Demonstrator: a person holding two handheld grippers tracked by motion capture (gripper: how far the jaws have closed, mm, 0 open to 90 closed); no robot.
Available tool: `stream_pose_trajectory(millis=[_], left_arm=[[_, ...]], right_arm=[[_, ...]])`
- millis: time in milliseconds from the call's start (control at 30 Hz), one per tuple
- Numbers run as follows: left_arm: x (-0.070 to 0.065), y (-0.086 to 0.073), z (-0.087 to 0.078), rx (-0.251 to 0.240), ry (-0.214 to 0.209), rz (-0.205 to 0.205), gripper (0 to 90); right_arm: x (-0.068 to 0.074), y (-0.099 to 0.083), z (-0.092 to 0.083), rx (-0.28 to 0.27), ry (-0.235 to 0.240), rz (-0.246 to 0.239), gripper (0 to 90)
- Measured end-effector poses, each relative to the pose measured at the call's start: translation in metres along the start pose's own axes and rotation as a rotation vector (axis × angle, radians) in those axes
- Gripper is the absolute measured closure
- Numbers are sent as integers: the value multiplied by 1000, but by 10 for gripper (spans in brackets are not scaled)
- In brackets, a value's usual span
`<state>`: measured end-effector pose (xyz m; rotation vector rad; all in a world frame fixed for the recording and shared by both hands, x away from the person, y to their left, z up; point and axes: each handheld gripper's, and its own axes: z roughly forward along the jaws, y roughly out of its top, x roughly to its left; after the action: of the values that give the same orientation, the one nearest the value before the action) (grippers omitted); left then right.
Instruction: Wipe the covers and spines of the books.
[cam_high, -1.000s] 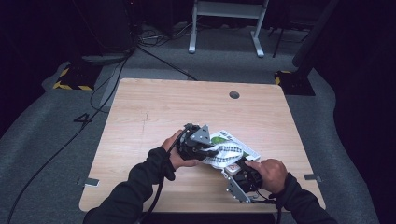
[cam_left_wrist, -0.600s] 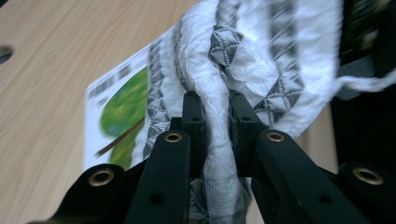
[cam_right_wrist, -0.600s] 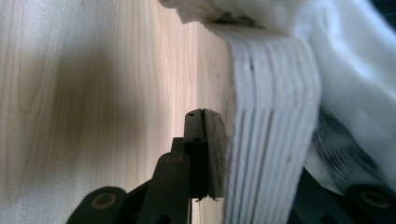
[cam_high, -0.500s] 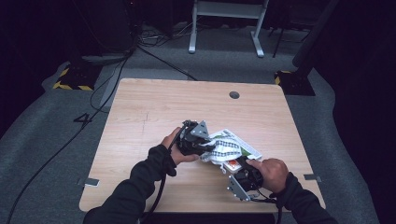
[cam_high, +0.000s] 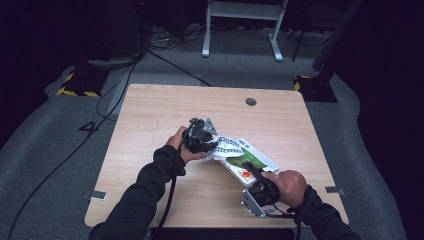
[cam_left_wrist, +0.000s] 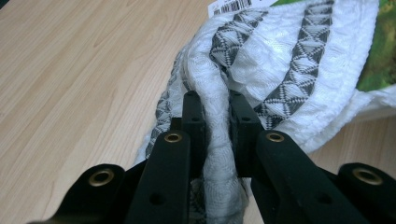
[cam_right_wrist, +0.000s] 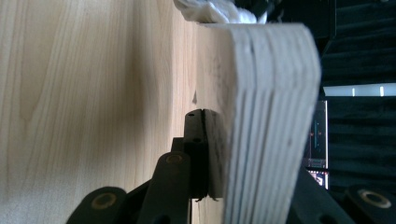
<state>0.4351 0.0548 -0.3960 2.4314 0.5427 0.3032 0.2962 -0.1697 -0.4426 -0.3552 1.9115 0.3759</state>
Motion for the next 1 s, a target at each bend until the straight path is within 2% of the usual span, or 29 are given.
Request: stream_pose_trajectory(millis=[100,167,333,533,567,600,667,733,833,933,1000], left_arm=[[1,7,6,9,-12,11,803],[-1,15,8,10,-21,34,803],[-12,35,7,-21,-56,68,801],[-30,64,14,-9,-138,142,800],[-30,64,14,-9,-138,142,800],[-38,72,19,8,-165,165,800],[-42,76,21,15,-171,175,800],[-54,82,23,34,-174,214,799],[-65,85,24,37,-153,251,799],[-62,81,25,36,-129,239,800],[-52,73,24,43,-105,213,800]], right_arm=[[1,2,-1,-5,-2,-21,792],[2,3,-1,-9,-2,-18,792],[4,6,-2,-25,-3,-25,792],[8,19,-7,-63,-16,-73,792],[8,19,-7,-63,-16,-73,792],[10,23,-7,-76,-24,-93,792],[10,23,-7,-79,-19,-98,792],[12,24,-7,-83,-22,-100,792],[13,24,-6,-62,-23,-110,792],[12,22,-6,-56,-20,-100,792],[11,21,-6,-63,-23,-104,792]])
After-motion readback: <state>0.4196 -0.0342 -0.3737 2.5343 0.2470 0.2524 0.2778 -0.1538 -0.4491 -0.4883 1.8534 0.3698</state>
